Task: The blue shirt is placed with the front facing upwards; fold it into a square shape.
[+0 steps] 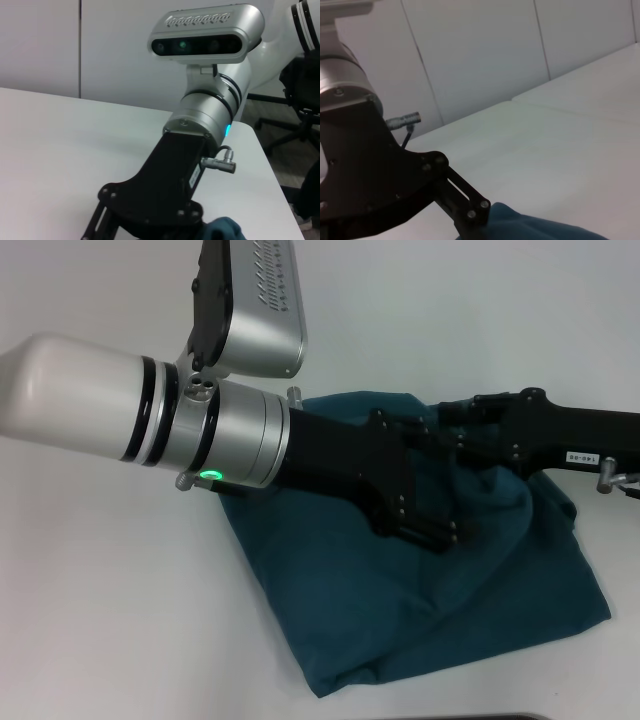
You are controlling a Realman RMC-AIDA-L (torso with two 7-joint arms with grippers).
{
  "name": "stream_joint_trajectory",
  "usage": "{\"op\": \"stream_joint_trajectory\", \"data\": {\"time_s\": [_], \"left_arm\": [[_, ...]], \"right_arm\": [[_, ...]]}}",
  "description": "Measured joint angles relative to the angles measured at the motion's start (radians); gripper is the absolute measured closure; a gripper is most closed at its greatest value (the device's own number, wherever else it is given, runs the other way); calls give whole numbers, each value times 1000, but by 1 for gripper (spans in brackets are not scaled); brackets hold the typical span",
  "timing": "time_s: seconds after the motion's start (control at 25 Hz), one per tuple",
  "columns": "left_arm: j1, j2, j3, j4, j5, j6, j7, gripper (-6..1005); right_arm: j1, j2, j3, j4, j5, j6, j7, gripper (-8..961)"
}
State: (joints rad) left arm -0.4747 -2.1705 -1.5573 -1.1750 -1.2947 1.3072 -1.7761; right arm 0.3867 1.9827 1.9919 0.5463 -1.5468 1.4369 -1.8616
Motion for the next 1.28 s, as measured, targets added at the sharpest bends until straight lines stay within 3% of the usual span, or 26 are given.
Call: {"op": "stream_joint_trajectory", "data": {"time_s": [0.44, 0.8, 0.92, 1.28], "left_arm": [[15, 3, -51, 0, 9, -49, -1, 92], [111, 5, -264, -1, -15, 113, 36, 93], [143, 4, -344, 32, -45, 194, 77, 93], [197, 6, -534, 140, -64, 268, 150, 93]], "right_arm": [[-29, -5, 84, -1, 0, -11, -2, 559], [-14, -27, 99, 12, -18, -30, 58, 558], [-8, -28, 99, 74, -92, -44, 159, 558], [31, -41, 137, 196, -298, -42, 564, 557]]}}
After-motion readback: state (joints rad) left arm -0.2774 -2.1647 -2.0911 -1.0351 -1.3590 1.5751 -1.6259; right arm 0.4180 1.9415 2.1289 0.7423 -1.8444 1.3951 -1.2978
